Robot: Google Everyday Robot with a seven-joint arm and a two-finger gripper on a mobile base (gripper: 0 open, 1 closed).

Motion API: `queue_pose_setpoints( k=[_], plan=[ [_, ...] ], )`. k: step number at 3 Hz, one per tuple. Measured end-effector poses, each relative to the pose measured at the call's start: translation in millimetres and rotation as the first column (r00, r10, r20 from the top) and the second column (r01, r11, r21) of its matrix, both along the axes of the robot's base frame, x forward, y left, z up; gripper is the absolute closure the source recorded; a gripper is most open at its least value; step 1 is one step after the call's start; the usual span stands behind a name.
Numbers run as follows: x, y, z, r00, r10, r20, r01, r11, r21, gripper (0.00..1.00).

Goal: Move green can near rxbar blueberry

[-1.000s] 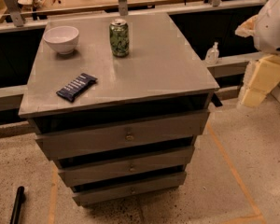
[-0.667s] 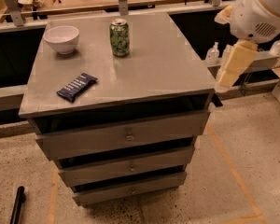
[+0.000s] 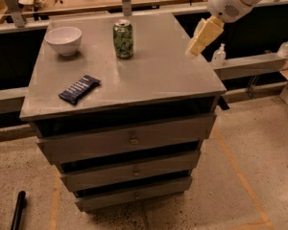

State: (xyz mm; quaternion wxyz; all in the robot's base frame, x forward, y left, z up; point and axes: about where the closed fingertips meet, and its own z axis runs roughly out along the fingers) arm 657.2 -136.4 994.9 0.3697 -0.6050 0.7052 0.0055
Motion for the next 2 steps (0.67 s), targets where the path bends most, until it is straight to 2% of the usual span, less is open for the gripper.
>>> queue_pose_setpoints(
  k=[1,2],
  plan=[
    [47.6,19.1,0.7,0.9983,-0.034,0.047,0.025,0.983,0.182,0.00],
    [58.6,22.1,1.6,0.9964,-0.047,0.070,0.032,0.978,0.206,0.00]
  ],
)
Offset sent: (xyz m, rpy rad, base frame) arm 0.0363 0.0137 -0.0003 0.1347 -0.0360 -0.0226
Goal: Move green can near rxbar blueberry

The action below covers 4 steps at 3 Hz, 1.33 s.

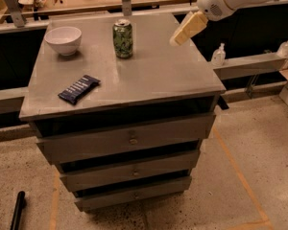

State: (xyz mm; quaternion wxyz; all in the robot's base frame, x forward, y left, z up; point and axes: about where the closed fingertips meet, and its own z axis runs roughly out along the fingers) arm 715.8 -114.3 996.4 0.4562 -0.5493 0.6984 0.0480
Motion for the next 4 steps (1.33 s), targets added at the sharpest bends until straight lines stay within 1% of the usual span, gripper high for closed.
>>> queue_pose_setpoints(
  k=[1,2,3,4],
  plan=[
    [-1.3,0.7,-1.1,1.0000,0.004,-0.005,-0.004,1.000,-0.003,0.00],
    [9.7,9.3,-1.0,0.9998,0.019,0.003,-0.020,0.999,0.030,0.00],
    [50.5,46.2,-4.1,0.9956,0.078,0.053,-0.082,0.993,0.085,0.00],
    [98.9,84.9,-12.6,0.9917,0.089,0.093,-0.109,0.964,0.241,0.00]
  ],
)
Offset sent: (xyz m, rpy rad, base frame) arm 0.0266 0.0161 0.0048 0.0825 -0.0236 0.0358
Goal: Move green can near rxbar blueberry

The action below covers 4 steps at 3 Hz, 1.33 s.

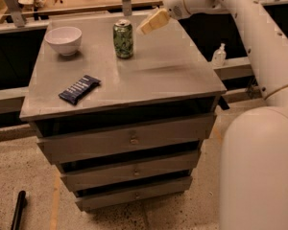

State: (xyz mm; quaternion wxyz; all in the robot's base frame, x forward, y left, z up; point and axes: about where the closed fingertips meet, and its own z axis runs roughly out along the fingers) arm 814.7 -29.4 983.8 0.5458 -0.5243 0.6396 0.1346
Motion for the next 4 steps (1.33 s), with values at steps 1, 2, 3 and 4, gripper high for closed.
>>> queue_pose_setpoints(
  k=[1,2,3,4],
  plan=[
    [29.7,17.7,-15.4,0.9992,-0.028,-0.030,0.032,0.992,0.125,0.00],
    [46.8,27.6,-26.5,0.9937,-0.078,-0.080,0.094,0.972,0.215,0.00],
    [47.8,42.4,-37.3,0.9857,-0.102,-0.134,0.136,0.953,0.271,0.00],
    [43.2,64.1,-48.3,0.9823,-0.077,-0.171,0.125,0.949,0.290,0.00]
  ],
)
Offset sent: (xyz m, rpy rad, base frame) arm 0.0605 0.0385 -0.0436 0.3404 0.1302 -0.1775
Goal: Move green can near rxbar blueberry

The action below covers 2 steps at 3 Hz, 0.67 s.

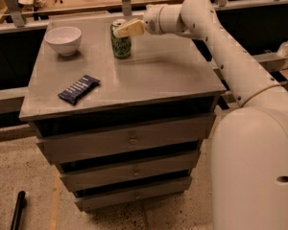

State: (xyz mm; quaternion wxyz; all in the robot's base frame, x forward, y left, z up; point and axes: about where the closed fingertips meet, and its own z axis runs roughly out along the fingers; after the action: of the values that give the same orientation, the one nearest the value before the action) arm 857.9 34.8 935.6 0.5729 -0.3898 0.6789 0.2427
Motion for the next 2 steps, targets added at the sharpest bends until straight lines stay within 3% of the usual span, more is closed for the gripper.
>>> queue_pose_setpoints(
  k=[2],
  plan=[
    [-7.7,18.8,-12.0,0.9971,0.075,-0.016,-0.074,0.996,0.057,0.00]
  ],
)
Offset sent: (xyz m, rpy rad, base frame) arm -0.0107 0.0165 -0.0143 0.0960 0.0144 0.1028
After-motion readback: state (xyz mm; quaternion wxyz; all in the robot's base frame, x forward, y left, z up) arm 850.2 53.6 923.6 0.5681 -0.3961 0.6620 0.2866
